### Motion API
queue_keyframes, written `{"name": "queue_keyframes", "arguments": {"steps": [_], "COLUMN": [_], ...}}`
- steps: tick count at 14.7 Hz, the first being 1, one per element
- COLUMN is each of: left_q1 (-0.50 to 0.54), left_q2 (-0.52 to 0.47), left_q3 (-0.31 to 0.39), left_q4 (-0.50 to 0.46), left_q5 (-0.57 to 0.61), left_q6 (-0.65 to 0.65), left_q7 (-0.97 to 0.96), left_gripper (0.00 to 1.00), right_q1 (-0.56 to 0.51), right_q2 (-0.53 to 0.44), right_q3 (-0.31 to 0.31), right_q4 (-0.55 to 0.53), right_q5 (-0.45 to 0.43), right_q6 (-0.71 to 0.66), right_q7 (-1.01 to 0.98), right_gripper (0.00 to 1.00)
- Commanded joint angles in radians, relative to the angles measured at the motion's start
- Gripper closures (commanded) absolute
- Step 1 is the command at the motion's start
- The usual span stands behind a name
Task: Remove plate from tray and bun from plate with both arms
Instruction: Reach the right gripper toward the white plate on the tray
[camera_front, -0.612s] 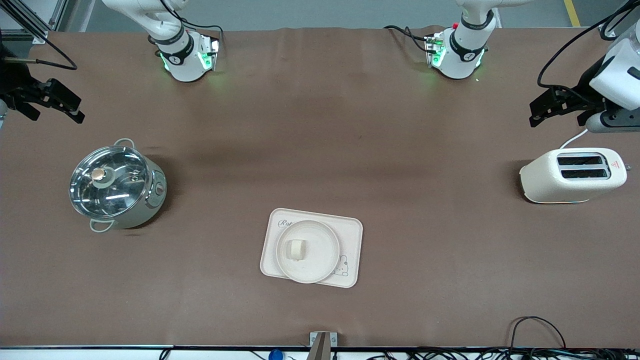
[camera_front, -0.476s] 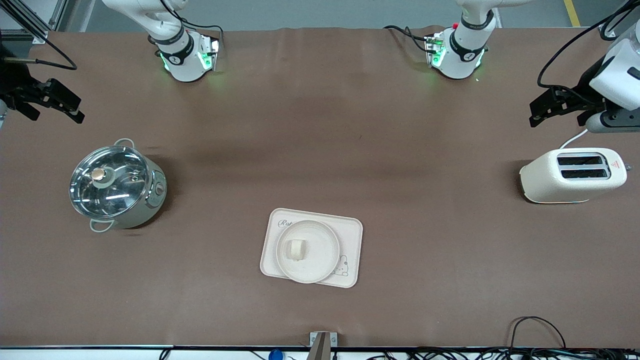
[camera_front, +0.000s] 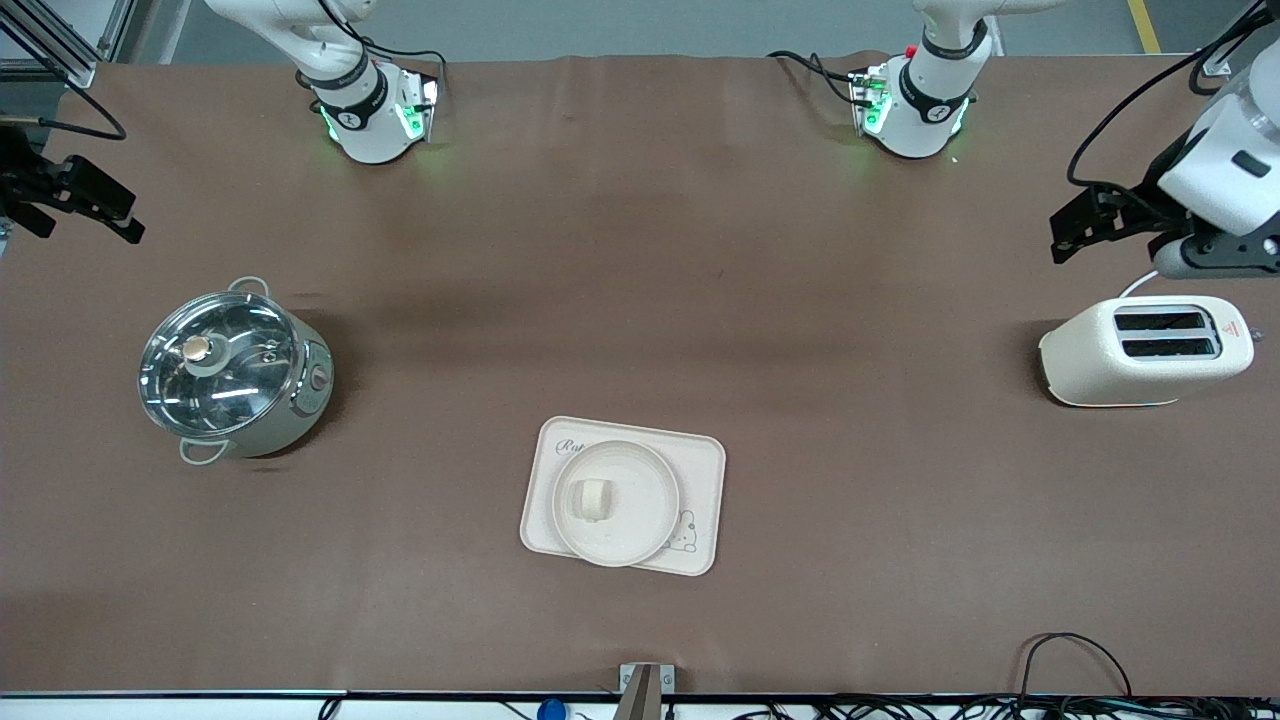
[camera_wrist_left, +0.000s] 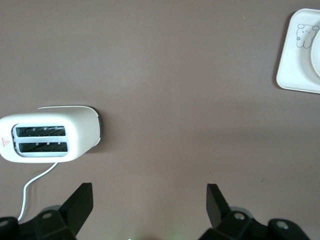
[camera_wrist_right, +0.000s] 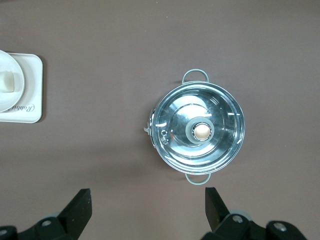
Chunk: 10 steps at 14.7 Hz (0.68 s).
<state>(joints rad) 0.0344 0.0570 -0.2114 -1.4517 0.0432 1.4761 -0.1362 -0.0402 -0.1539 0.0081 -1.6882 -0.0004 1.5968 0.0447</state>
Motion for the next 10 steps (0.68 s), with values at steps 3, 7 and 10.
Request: {"name": "queue_keyframes", "arguments": {"steps": [3, 7, 10], "left_q1": [-0.01, -0.002, 0.013], "left_q2": [0.058, 0.086, 0.095], "left_q3": [-0.022, -0.02, -0.013], "left_q4": [0.047, 0.045, 0.044], "left_q5": [0.023, 0.027, 0.026], "left_q6": [0.012, 0.035, 0.062], "left_q7": [-0.017, -0.017, -0.016], "left_gripper": [0.0, 0.0, 0.0], "right_q1": [0.066, 0.124, 0.196], "right_q2": [0.054, 0.199, 0.367], "right_q3": [0.015, 0.016, 0.017], "right_q4": [-0.004, -0.002, -0.001], "right_q5": [-0.003, 0.152, 0.271], "right_q6": [0.003, 0.057, 0.242], "right_q7": [-0.011, -0.011, 0.004], "right_gripper": [0.0, 0.0, 0.0]}}
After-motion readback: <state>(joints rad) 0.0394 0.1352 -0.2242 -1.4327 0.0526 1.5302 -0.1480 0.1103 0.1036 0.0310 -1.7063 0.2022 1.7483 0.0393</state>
